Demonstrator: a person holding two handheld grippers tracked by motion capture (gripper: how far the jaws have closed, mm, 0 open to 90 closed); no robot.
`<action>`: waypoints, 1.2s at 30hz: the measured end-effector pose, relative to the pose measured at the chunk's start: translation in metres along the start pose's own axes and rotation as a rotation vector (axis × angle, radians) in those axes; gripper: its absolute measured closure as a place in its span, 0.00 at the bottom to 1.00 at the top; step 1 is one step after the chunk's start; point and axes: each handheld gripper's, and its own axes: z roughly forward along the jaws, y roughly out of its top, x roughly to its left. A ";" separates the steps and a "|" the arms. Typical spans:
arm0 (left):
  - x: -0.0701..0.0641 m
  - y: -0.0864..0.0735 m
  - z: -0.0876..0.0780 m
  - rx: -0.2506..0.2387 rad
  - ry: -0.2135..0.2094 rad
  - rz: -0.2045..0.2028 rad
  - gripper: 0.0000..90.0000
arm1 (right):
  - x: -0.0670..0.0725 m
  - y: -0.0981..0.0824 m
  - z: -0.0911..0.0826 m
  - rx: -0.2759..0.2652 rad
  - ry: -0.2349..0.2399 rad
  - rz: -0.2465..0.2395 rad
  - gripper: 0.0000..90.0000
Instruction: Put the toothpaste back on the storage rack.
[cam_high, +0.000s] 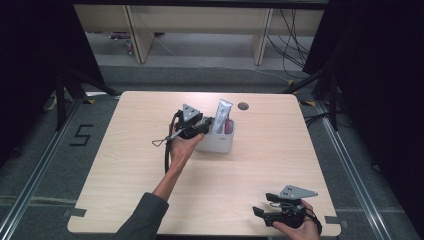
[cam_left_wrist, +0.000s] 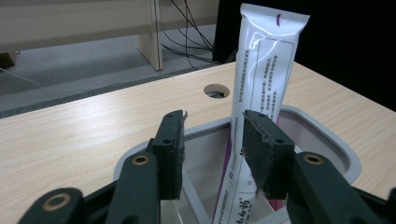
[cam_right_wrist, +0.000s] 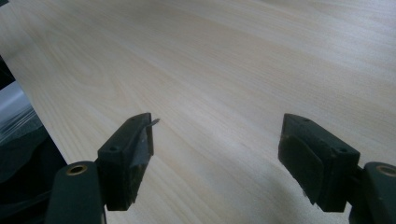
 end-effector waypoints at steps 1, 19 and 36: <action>0.000 0.000 -0.001 0.002 -0.001 0.002 0.64 | 0.000 0.000 -0.001 0.008 -0.001 -0.001 0.30; 0.000 -0.001 -0.018 0.022 -0.028 0.002 0.53 | -0.001 0.000 0.000 -0.003 -0.003 -0.002 0.30; 0.010 -0.006 -0.041 0.028 -0.050 -0.045 0.43 | 0.001 0.000 -0.001 0.013 -0.004 0.041 0.30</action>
